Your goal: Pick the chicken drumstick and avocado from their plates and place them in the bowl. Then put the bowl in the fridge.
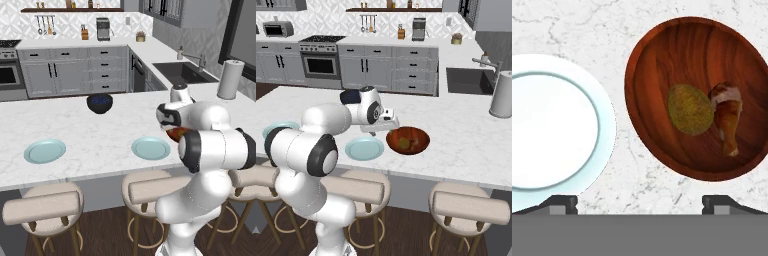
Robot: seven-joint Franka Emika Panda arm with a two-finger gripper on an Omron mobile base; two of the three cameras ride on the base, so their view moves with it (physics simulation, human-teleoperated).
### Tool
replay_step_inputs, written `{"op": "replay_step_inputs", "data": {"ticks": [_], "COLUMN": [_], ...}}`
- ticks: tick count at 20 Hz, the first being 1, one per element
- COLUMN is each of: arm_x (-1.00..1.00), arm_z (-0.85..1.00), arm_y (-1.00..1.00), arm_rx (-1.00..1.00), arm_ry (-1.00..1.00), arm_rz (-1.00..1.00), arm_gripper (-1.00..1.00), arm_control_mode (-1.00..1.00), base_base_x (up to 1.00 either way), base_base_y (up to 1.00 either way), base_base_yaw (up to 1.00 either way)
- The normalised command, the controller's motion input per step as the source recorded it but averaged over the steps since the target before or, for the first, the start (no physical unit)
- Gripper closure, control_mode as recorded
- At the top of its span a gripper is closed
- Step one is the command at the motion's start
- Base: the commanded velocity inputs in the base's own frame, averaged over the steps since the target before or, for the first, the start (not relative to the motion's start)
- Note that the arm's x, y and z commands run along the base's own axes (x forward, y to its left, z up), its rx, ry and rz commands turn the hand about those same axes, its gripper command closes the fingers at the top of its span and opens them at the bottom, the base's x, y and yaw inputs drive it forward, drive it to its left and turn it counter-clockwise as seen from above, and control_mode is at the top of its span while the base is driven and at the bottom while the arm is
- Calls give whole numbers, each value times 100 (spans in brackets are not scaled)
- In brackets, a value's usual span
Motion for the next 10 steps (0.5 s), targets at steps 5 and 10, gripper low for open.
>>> {"op": "replay_step_inputs", "data": {"ticks": [5, 10], "arm_x": [4, -4], "arm_z": [-1, -12], "arm_y": [2, 0], "arm_rx": [-1, -3], "arm_ry": [4, 0], "arm_rz": [9, 6], "arm_gripper": [-100, -100], "arm_control_mode": [-100, -100], "base_base_x": [0, 0], "base_base_y": [0, 0], "base_base_yaw": [0, 0]}}
